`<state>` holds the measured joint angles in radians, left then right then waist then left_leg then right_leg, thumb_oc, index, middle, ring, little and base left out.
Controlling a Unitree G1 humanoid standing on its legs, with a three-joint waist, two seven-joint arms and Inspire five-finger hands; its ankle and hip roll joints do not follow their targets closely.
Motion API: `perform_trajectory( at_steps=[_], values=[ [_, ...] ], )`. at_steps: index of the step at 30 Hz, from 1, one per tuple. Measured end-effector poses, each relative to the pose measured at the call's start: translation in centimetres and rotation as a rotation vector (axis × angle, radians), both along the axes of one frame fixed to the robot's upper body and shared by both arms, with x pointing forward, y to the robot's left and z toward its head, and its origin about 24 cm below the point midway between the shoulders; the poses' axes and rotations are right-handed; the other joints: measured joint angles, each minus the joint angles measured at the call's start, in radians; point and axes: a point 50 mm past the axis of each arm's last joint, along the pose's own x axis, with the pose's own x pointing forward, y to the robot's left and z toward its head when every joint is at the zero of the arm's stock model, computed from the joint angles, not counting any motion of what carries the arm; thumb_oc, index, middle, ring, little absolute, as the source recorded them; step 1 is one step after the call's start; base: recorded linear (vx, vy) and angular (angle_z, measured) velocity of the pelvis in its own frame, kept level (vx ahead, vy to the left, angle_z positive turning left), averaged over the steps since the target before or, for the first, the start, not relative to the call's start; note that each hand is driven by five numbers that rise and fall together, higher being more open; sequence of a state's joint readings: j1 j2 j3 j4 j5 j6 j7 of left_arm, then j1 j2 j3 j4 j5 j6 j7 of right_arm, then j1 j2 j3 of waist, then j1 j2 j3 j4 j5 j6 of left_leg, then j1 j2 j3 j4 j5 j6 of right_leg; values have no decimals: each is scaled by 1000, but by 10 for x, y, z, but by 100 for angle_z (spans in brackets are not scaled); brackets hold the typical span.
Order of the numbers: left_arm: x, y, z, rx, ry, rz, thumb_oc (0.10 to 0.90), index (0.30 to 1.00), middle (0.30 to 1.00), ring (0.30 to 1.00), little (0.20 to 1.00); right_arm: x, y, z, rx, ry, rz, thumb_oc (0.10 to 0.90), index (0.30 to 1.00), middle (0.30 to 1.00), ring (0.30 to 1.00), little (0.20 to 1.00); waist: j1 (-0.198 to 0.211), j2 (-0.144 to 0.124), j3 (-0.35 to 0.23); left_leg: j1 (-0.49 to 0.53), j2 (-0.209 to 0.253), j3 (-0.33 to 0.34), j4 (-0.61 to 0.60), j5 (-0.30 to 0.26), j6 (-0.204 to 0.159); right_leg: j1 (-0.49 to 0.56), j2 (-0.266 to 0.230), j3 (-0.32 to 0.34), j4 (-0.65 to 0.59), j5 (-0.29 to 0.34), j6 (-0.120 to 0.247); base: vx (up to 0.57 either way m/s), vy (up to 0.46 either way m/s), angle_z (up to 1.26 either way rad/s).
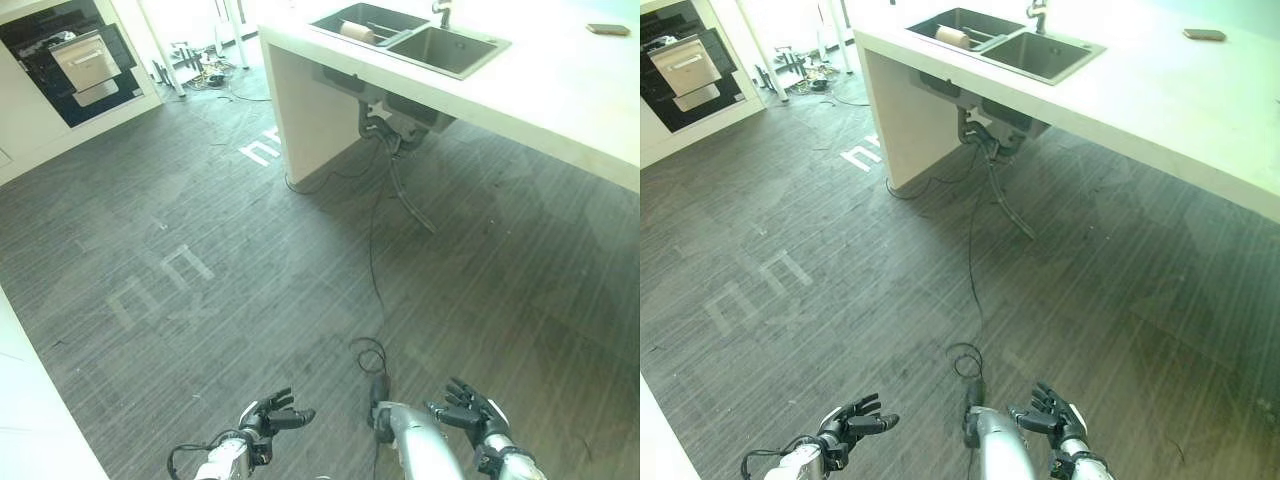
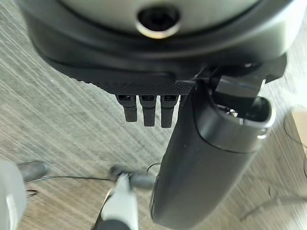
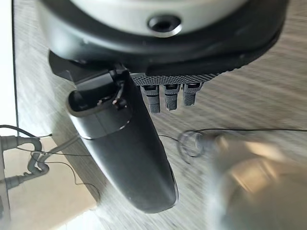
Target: Place the dishes in the dishwasher.
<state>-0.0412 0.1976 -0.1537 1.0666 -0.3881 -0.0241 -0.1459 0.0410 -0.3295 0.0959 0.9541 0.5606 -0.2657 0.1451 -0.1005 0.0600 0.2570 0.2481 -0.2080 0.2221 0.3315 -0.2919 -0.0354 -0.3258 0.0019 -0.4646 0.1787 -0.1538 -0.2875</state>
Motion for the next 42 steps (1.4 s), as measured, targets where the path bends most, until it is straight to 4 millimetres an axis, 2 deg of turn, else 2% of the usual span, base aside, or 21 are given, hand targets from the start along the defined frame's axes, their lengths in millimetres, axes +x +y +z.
perform_trajectory(
  at_steps=[1,2,3,5,7,8,9,11,13,19,22,24,27,31,35,37,38,39,40,41,42],
  values=[
    [-10,-14,-7,-34,41,11,800,900,900,900,900,6,-15,7,-37,-16,-21,800,900,900,900,900,2,42,6,14,-4,11,43,1,-37,-3,-16,17,51,84,-7,618,-407,-27],
    [-29,-19,-13,-55,90,20,800,900,900,900,900,7,-20,11,-45,-32,-40,800,900,900,900,900,10,77,13,-22,73,12,189,-132,10,21,-22,51,93,163,9,660,-430,-25],
    [-29,-19,-13,-55,90,20,800,900,900,900,900,7,-20,11,-45,-32,-40,800,900,900,900,900,10,77,13,-22,73,12,189,-132,10,21,-22,51,93,163,9,529,-331,24],
    [-23,0,-8,-6,57,51,800,900,900,900,900,1,-5,3,-18,-2,23,800,900,900,900,900,21,32,16,-68,213,-67,115,-180,1,75,-16,137,145,157,50,375,-251,45],
    [-25,0,-8,1,62,54,800,900,900,900,900,28,3,20,-19,-111,90,800,900,900,900,900,9,54,6,-16,249,-29,-17,-141,18,57,-4,124,266,61,124,497,-394,-19],
    [-26,0,-8,1,61,52,800,900,900,900,900,33,9,22,-14,-128,117,800,900,900,900,900,9,47,4,17,229,-22,-39,-113,-34,85,6,110,279,12,94,441,-385,-44],
    [-24,2,-6,6,46,60,800,900,900,900,900,38,13,24,-9,-141,144,800,900,900,900,900,21,25,19,-46,224,-20,137,-89,-60,104,10,146,284,-39,80,315,-318,-68],
    [-26,-5,-8,-34,52,74,800,900,900,900,900,39,12,25,-31,-134,165,800,900,900,900,900,30,16,26,-271,271,-55,655,229,-105,204,9,209,249,-79,90,320,-297,-62],
    [-15,1,-3,-11,2,64,800,900,900,900,900,30,7,20,-35,-105,137,800,900,900,900,900,38,-5,32,-463,288,-58,792,224,-44,294,-2,222,205,-117,87,334,-98,-18],
    [0,7,5,0,-57,23,800,900,900,900,900,26,20,12,-26,-68,153,800,900,900,900,900,73,-67,47,-553,192,-92,-145,271,16,595,-60,278,38,-174,203,344,94,-40],
    [1,4,5,-10,-73,43,800,900,900,900,900,28,18,12,-39,-56,143,800,900,900,900,900,115,-28,34,-580,198,-206,-284,317,63,627,-69,319,44,-197,253,330,250,-75],
    [-3,20,5,41,-61,49,800,900,900,900,900,26,23,9,-23,-54,142,800,900,900,900,900,129,-57,49,-492,170,-150,-213,485,115,636,-97,321,155,-306,333,448,367,-112],
    [-2,23,6,75,-66,-2,800,900,900,900,900,25,14,12,-31,-73,98,800,900,900,900,900,95,-116,45,-437,78,-53,-114,334,142,637,-135,288,76,-255,300,386,342,-31],
    [9,11,8,78,-90,-78,800,900,900,900,900,10,13,5,-18,-31,62,800,900,900,900,900,89,-96,38,-402,13,-68,-37,207,224,661,-183,284,177,-176,346,337,355,28],
    [13,16,10,100,-89,-102,800,900,900,900,900,5,25,-1,26,-27,62,800,900,900,900,900,74,-78,38,-326,-33,-116,-51,174,281,365,-213,325,828,-76,437,170,284,38],
    [14,14,10,114,-87,-143,800,900,900,900,900,8,20,1,13,-35,69,800,900,900,900,900,72,-35,48,-284,-42,-115,-58,145,296,193,-230,283,1023,-48,397,140,84,4],
    [14,10,9,111,-83,-160,800,900,900,900,900,10,16,4,-5,-40,84,800,900,900,900,900,68,4,47,-256,-37,-130,-91,128,262,125,-215,240,996,-69,361,157,-55,-29],
    [13,7,8,102,-77,-156,800,900,900,900,900,16,12,8,-29,-53,111,800,900,900,900,900,64,27,78,-237,-17,-129,-91,93,42,52,-174,220,881,-94,301,115,-130,24],
    [17,18,11,126,-83,-161,800,900,900,900,900,22,18,9,-10,-83,108,800,900,900,900,900,33,-26,100,-356,23,-128,203,-11,117,20,-237,209,685,-96,284,108,-175,62],
    [22,25,16,151,-111,-158,800,900,900,900,900,18,21,6,1,-73,114,800,900,900,900,900,24,-14,87,-374,158,-154,203,-54,140,-35,-252,229,572,-82,376,112,-226,51],
    [18,28,15,162,-91,-125,800,900,900,900,900,17,21,5,2,-64,119,800,900,900,900,900,55,-7,97,-331,155,-157,172,-41,131,-58,-238,230,458,-61,358,54,-222,8]
  ],
)
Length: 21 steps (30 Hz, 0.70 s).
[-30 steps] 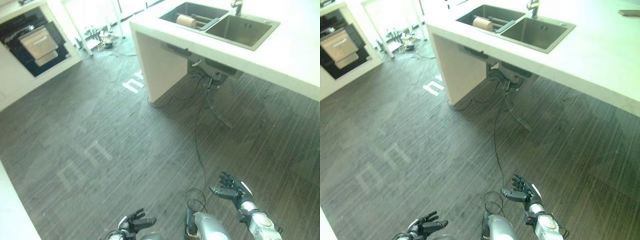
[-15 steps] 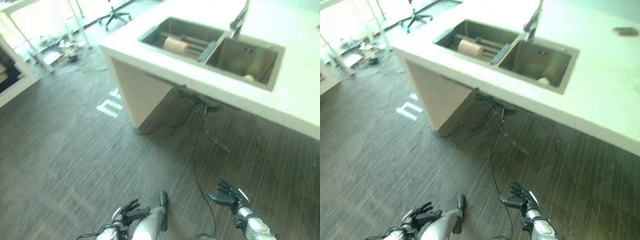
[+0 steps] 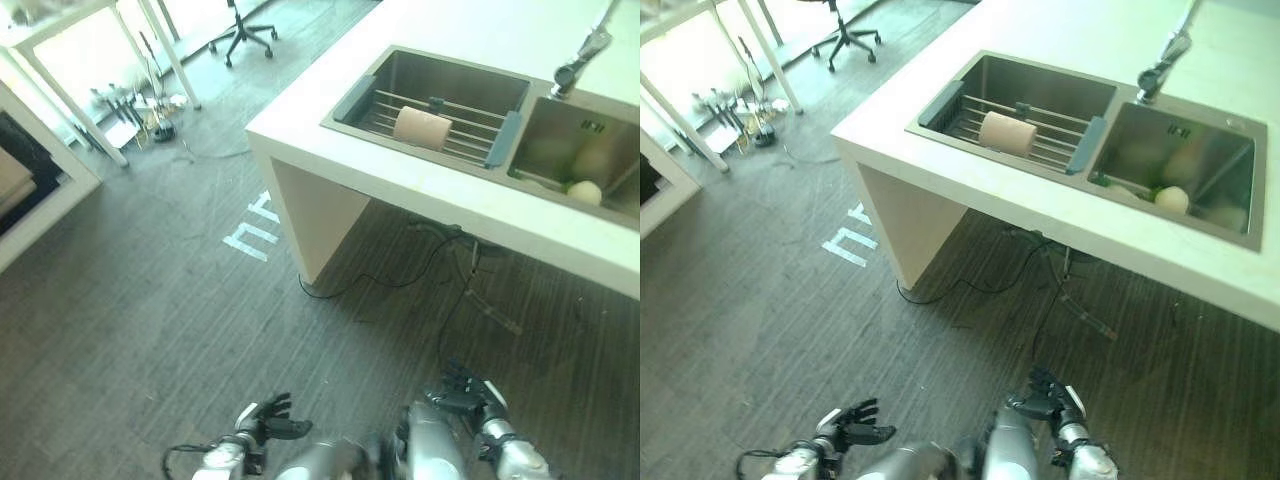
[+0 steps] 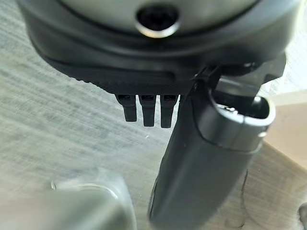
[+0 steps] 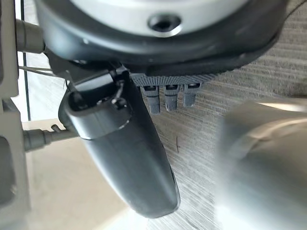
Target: Place the dishes in the dishwasher.
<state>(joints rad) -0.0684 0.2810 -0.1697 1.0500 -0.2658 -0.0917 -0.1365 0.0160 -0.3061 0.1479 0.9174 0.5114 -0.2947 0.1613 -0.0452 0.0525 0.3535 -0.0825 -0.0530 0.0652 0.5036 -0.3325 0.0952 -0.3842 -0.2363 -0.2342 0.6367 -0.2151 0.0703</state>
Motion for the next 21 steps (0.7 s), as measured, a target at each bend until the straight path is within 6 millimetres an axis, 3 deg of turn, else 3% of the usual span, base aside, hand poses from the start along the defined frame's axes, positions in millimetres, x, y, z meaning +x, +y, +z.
perform_trajectory(
  at_steps=[2,3,5,6,7,8,9,11,12,13,14,16,17,18,21],
  values=[
    [-9,0,-4,-7,28,15,800,900,900,900,900,-2,-4,1,-5,-6,13,800,900,900,900,900,-8,32,8,67,8,-5,-75,20,-31,23,81,43,-218,65,-19,103,-266,8],
    [-18,-2,-8,-13,48,25,800,900,900,900,900,-5,-6,0,-6,6,10,800,900,900,900,900,-7,40,5,107,10,-5,-105,19,-37,57,118,17,-239,98,-75,217,-349,33],
    [-31,-4,-12,-21,73,54,800,900,900,900,900,-6,-6,-1,-4,10,14,800,900,900,900,900,-4,48,-14,191,20,-2,-183,18,-41,152,178,-62,-280,114,-105,185,-318,19],
    [-41,-3,-15,-20,96,67,800,900,900,900,900,-6,-4,-3,-1,24,23,800,900,900,900,900,8,30,-41,221,13,13,-190,15,-70,239,213,-88,-345,129,-141,151,-331,-3],
    [-45,-7,-18,-26,112,76,800,900,900,900,900,-6,-6,-3,-9,30,31,800,900,900,900,900,15,37,-46,226,19,19,-162,5,-90,277,233,-82,-386,174,-168,109,-262,-27],
    [-52,-11,-21,-36,134,86,800,900,900,900,900,6,-4,1,-14,5,38,800,900,900,900,900,26,36,-54,201,30,36,-82,18,-119,319,250,-66,-428,178,-182,110,-301,-35],
    [-54,-12,-22,-37,136,116,800,900,900,900,900,9,-1,2,-13,-4,54,800,900,900,900,900,36,16,-70,151,34,45,5,4,-119,338,249,-47,-453,178,-178,83,-221,-42],
    [-38,-12,-17,-30,98,107,800,900,900,900,900,24,4,10,-11,-53,63,800,900,900,900,900,53,-18,-90,61,36,29,-67,0,-92,346,240,-19,-460,156,-192,135,-308,-30],
    [-34,-13,-16,-32,88,104,800,900,900,900,900,27,4,12,-12,-66,65,800,900,900,900,900,49,-22,-89,39,45,24,-107,29,-87,358,236,-16,-457,145,-180,126,-276,-23],
    [-33,-14,-16,-37,83,108,800,900,900,900,900,26,2,12,-18,-65,66,800,900,900,900,900,40,-16,-91,36,56,22,-202,198,-106,353,237,-13,-397,100,-159,115,-266,-27],
    [-35,-13,-16,-37,84,125,800,900,900,900,900,22,2,9,-16,-51,64,800,900,900,900,900,41,-25,-90,61,52,33,-191,186,-96,329,225,2,-312,31,-153,90,-174,-8],
    [-31,-6,-14,-29,70,159,800,900,900,900,900,10,0,2,-14,-1,49,800,900,900,900,900,34,-45,-88,-25,47,41,39,180,-142,329,191,21,-245,-31,-163,170,-112,-2],
    [-34,-6,-15,-28,84,165,800,900,900,900,900,3,-2,-2,-18,29,37,800,900,900,900,900,48,-39,-87,-89,50,35,174,213,-163,346,198,41,-252,-33,-168,203,-8,-33],
    [-37,-7,-17,-49,87,192,800,900,900,900,900,-6,-3,-8,-21,67,24,800,900,900,900,900,49,-42,-85,-110,46,21,158,190,-152,370,204,55,-274,-26,-168,202,36,-39],
    [-41,-8,-19,-46,113,187,800,900,900,900,900,-16,-5,-14,-25,126,4,800,900,900,900,900,44,-34,-86,-76,6,-32,-195,221,-105,397,210,105,-297,-24,-158,204,145,-51]
  ],
)
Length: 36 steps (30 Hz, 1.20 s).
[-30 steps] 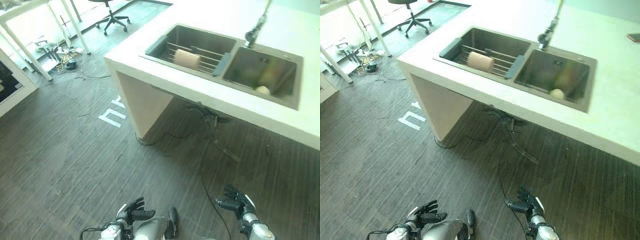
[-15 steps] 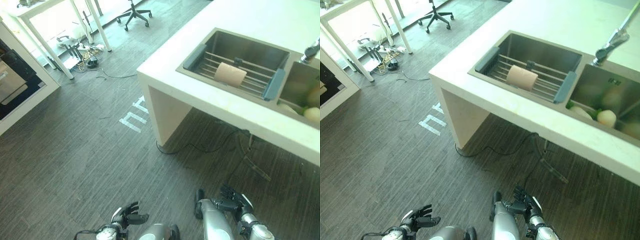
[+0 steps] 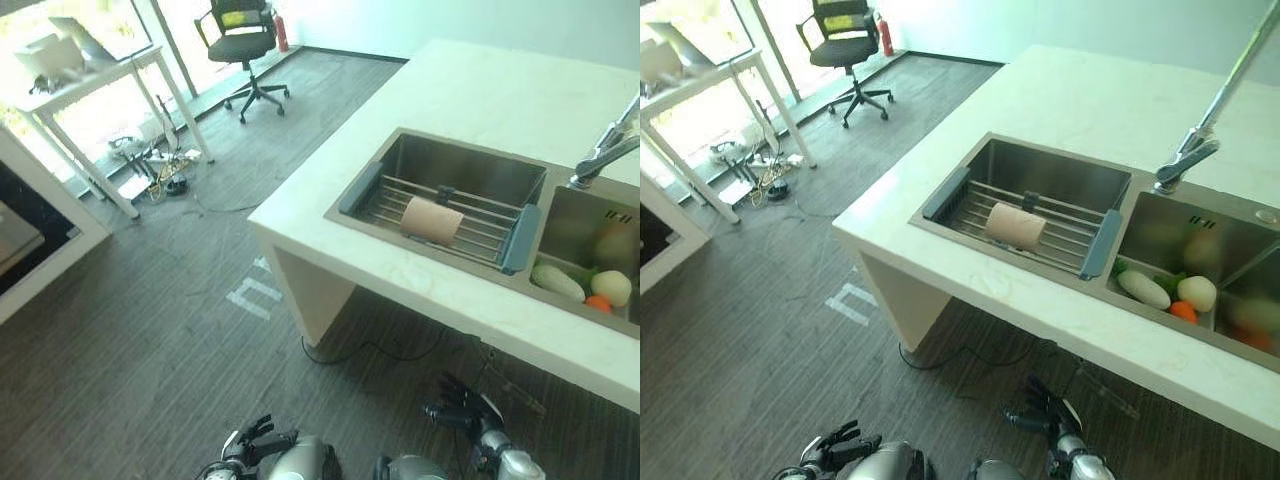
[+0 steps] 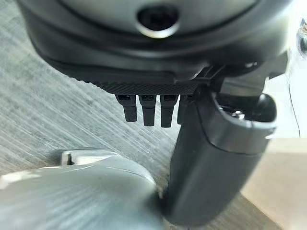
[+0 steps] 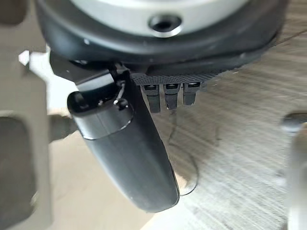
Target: Place the dishes in the dishwasher.
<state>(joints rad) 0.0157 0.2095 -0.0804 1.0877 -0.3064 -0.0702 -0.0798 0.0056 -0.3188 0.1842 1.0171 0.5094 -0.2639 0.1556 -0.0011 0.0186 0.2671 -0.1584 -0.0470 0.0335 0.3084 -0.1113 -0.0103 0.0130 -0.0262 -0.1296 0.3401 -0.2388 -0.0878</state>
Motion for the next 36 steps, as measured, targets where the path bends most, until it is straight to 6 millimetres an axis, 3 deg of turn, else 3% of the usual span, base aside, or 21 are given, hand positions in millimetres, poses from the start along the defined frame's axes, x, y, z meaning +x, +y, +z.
perform_trajectory(
  at_steps=[2,5,6,8,9,10,12,14,17,18,19,20,21,22,24,25,26,29,32,33,36],
  values=[
    [0,-1,0,-18,-5,2,800,900,900,900,900,-1,-4,-2,-20,29,-20,800,900,900,900,900,12,7,9,-42,-30,-85,-107,54,-34,9,13,54,-28,3,-3,114,134,-69],
    [10,-3,1,-29,-22,11,800,900,900,900,900,-13,-16,-6,-78,106,-40,800,900,900,900,900,3,32,19,-83,-11,-46,-89,80,-17,52,27,90,-46,-15,24,147,172,-62],
    [8,-3,0,-25,-5,7,800,900,900,900,900,-16,-18,-7,-83,121,-53,800,900,900,900,900,-8,34,19,-60,-7,-42,-90,70,1,60,27,107,-48,-26,40,179,202,-50],
    [0,-2,-4,-25,39,33,800,900,900,900,900,-28,-20,-14,-74,175,-99,800,900,900,900,900,-32,36,17,-17,-11,-30,-128,141,64,69,20,109,-31,-46,64,100,142,-40],
    [-2,1,-5,-25,50,56,800,900,900,900,900,-34,-16,-18,-56,207,-128,800,900,900,900,900,-28,22,21,7,-15,-11,-142,162,98,69,7,86,-2,-57,81,54,126,-46],
    [-1,4,-4,-17,50,56,800,900,900,900,900,-41,-13,-22,-43,238,-133,800,900,900,900,900,-32,13,23,30,-25,-6,-158,160,111,61,-9,52,16,-82,82,59,144,-39],
    [1,6,-4,-11,64,51,800,900,900,900,900,-51,-10,-28,-24,293,-163,800,900,900,900,900,-45,15,27,38,-22,30,-160,141,132,-3,-19,17,-8,-69,89,59,133,-36],
    [-5,8,-6,-24,87,92,800,900,900,900,900,-58,-11,-31,34,309,-282,800,900,900,900,900,-51,18,27,41,-26,58,-167,122,135,-58,-33,1,-17,2,94,59,102,-44],
    [-14,10,-8,-35,104,135,800,900,900,900,900,-65,-12,-33,59,329,-340,800,900,900,900,900,-48,20,29,38,-9,89,-138,75,125,-40,-31,-56,-96,96,99,16,57,-47],
    [-13,12,-7,-32,97,140,800,900,900,900,900,-62,-12,-32,64,317,-345,800,900,900,900,900,-46,17,43,34,-7,100,-105,48,139,-81,-22,-71,0,108,113,-90,-25,-59],
    [-12,15,-6,-17,87,131,800,900,900,900,900,-53,-11,-30,72,282,-339,800,900,900,900,900,-37,21,59,25,18,97,-72,38,140,-159,-43,-87,161,104,150,-113,-103,-56],
    [-9,19,-4,4,79,121,800,900,900,900,900,-45,-9,-28,88,248,-333,800,900,900,900,900,-38,14,66,14,24,111,-43,23,132,-219,-81,-106,286,75,162,-102,-166,-34],
    [-6,22,-3,22,75,107,800,900,900,900,900,-44,-12,-27,88,235,-336,800,900,900,900,900,-37,14,69,-2,27,120,-26,19,134,-237,-117,-120,307,57,156,-77,-211,-25],
    [-7,23,-3,27,80,100,800,900,900,900,900,-43,-20,-23,65,227,-334,800,900,900,900,900,-24,16,69,-2,29,132,-25,13,127,-239,-155,-134,269,52,149,-47,-460,-28],
    [-11,24,-4,16,98,134,800,900,900,900,900,-37,-26,-20,50,209,-329,800,900,900,900,900,-21,31,79,-14,49,132,-10,2,131,-174,-194,-137,32,69,177,-25,-440,-34],
    [-20,25,-6,-17,114,228,800,900,900,900,900,-34,-20,-21,61,210,-307,800,900,900,900,900,-14,36,79,-16,61,137,-3,-2,121,-124,-195,-134,-73,69,172,0,-277,-16],
    [-26,28,-7,-27,116,269,800,900,900,900,900,-34,-13,-23,75,217,-278,800,900,900,900,900,-4,28,77,-14,65,138,6,-4,106,-106,-192,-143,-86,69,171,20,-351,-9],
    [-41,17,-13,-112,124,418,800,900,900,900,900,-23,-4,-22,83,206,-207,800,900,900,900,900,8,21,70,-12,83,145,0,7,73,-129,-190,-150,-17,76,159,16,-272,-7],
    [-63,8,-18,-154,169,499,800,900,900,900,900,-28,3,-26,97,226,-198,800,900,900,900,900,14,3,8,-27,121,125,-13,24,21,-154,-155,-159,-19,113,150,-24,-106,9],
    [-64,7,-19,-156,171,517,800,900,900,900,900,-33,-3,-26,89,235,-231,800,900,900,900,900,32,5,-17,-26,143,124,-41,34,3,-161,-135,-169,-21,108,130,15,-11,8],
    [-67,8,-19,-186,155,609,800,900,900,900,900,-48,-22,-25,37,270,-290,800,900,900,900,900,28,24,-29,24,152,122,-99,78,-22,-138,-121,-178,-13,95,105,50,27,0]
  ],
)
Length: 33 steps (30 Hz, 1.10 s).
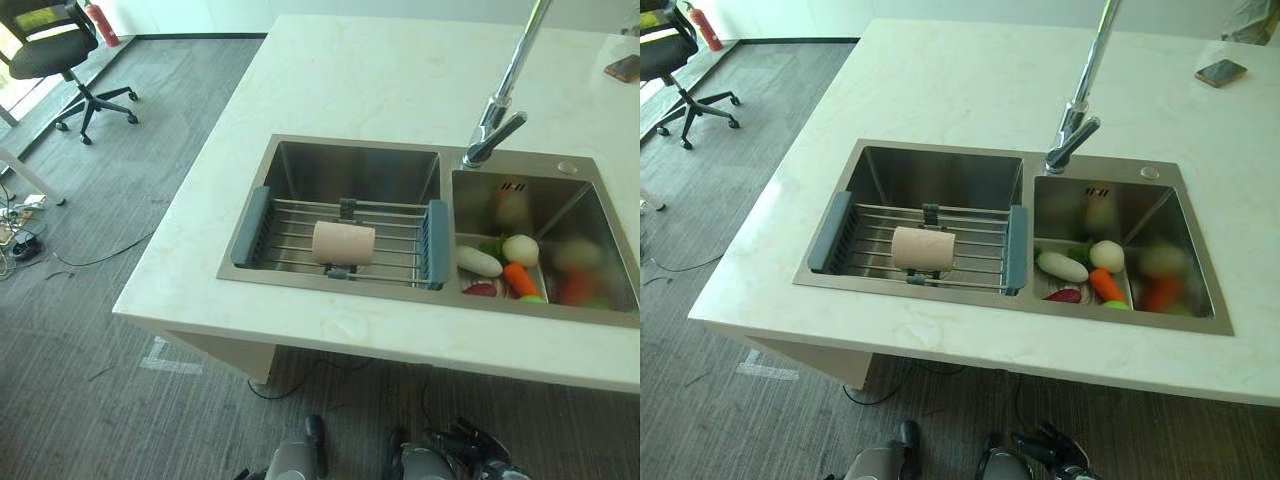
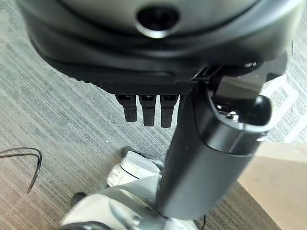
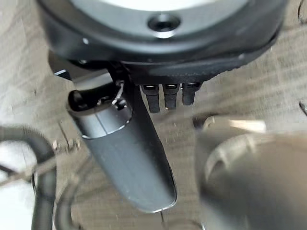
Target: Place the dishes in the dishwasher.
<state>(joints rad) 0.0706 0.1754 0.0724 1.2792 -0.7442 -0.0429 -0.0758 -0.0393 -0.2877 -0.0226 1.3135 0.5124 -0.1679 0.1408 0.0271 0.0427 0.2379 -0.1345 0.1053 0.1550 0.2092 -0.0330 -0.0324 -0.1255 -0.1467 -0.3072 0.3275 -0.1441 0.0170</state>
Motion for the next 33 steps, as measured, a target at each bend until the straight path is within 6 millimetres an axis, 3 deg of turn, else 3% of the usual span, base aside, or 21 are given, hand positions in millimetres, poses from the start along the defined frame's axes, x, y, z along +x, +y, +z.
perform_trajectory(
  at_steps=[5,8,12,13,16,19,20,22,24,25,27,28,30,31,33],
  values=[
    [17,18,9,48,-151,216,800,900,900,900,900,-34,-16,-2,-27,84,-56,800,900,900,900,900,-2,34,-28,42,-7,5,-26,-1,-6,30,-4,-1,-4,-13,1,23,42,-1],
    [28,43,21,144,-259,311,800,900,900,900,900,-37,-20,-1,-19,76,-61,800,900,900,900,900,-4,50,-38,50,-20,7,-33,-3,-2,29,-16,1,-6,-17,5,30,84,1],
    [13,105,48,439,-273,456,800,900,900,900,900,-36,-33,5,-32,48,-68,800,900,900,900,900,-4,67,-47,50,-30,9,-36,-16,15,28,-27,6,-6,-27,19,26,56,0],
    [3,143,73,606,-297,540,800,900,900,900,900,-39,-35,6,-40,50,-68,800,900,900,900,900,1,71,-50,51,-32,10,-36,-17,15,28,-28,6,-7,-27,21,0,0,0],
    [4,198,133,909,-410,643,800,900,900,900,900,-44,-34,4,-43,66,-62,800,900,900,900,900,17,85,-57,50,-38,7,-33,-16,13,30,-32,7,-9,-23,18,-12,3,3],
    [45,231,222,1323,-552,494,800,900,900,900,900,-47,-28,2,-44,86,-34,800,900,900,900,900,57,89,-60,47,-38,7,-29,-17,13,30,-33,7,-11,-23,18,0,0,0],
    [67,237,278,1591,-617,372,800,900,900,900,900,-41,-27,2,-53,69,-9,800,900,900,900,900,56,87,-61,46,-38,9,-25,-18,13,30,-33,7,-11,-22,19,0,0,0],
    [91,231,348,1858,-778,246,800,900,900,900,900,-36,-23,2,-53,54,14,800,900,900,900,900,55,75,-65,46,-37,11,-23,-21,11,30,-32,9,-11,-22,19,-6,-26,-6],
    [114,201,409,2038,-1081,121,800,900,900,900,900,-31,-23,3,-59,41,13,800,900,900,900,900,48,76,-68,50,-37,24,-18,-27,13,27,-32,22,-11,-18,25,7,-32,-16],
    [120,184,425,2064,-1230,79,800,900,900,900,900,-29,-23,4,-59,35,14,800,900,900,900,900,37,79,-70,50,-36,30,-12,-32,14,27,-33,27,-12,-17,27,10,-43,-17],
    [141,136,451,1912,-1564,-78,800,900,900,900,900,-31,-20,2,-49,44,10,800,900,900,900,900,27,71,-76,50,-33,36,1,-42,15,28,-28,36,-12,-11,38,6,-45,-17],
    [158,88,460,1767,-1794,-385,800,900,900,900,900,-29,-13,0,-32,42,10,800,900,900,900,900,9,58,-82,51,-27,46,8,-48,14,28,-21,46,-17,-7,39,17,-62,-32],
    [181,37,446,1568,-1856,-775,800,900,900,900,900,-28,-8,-2,-12,47,4,800,900,900,900,900,-52,50,-85,62,-15,64,15,-58,8,32,-5,59,-27,0,35,33,-112,-43],
    [198,11,440,1461,-1841,-967,800,900,900,900,900,-34,-5,-5,6,74,-8,800,900,900,900,900,-60,39,-90,69,-1,83,16,-61,3,31,8,83,-38,8,32,21,-102,-45],
    [208,7,431,1419,-1761,-1078,800,900,900,900,900,-35,-5,-5,7,80,-9,800,900,900,900,900,-94,39,-90,71,7,90,14,-62,2,31,17,91,-48,17,27,-3,-40,-32]
  ],
)
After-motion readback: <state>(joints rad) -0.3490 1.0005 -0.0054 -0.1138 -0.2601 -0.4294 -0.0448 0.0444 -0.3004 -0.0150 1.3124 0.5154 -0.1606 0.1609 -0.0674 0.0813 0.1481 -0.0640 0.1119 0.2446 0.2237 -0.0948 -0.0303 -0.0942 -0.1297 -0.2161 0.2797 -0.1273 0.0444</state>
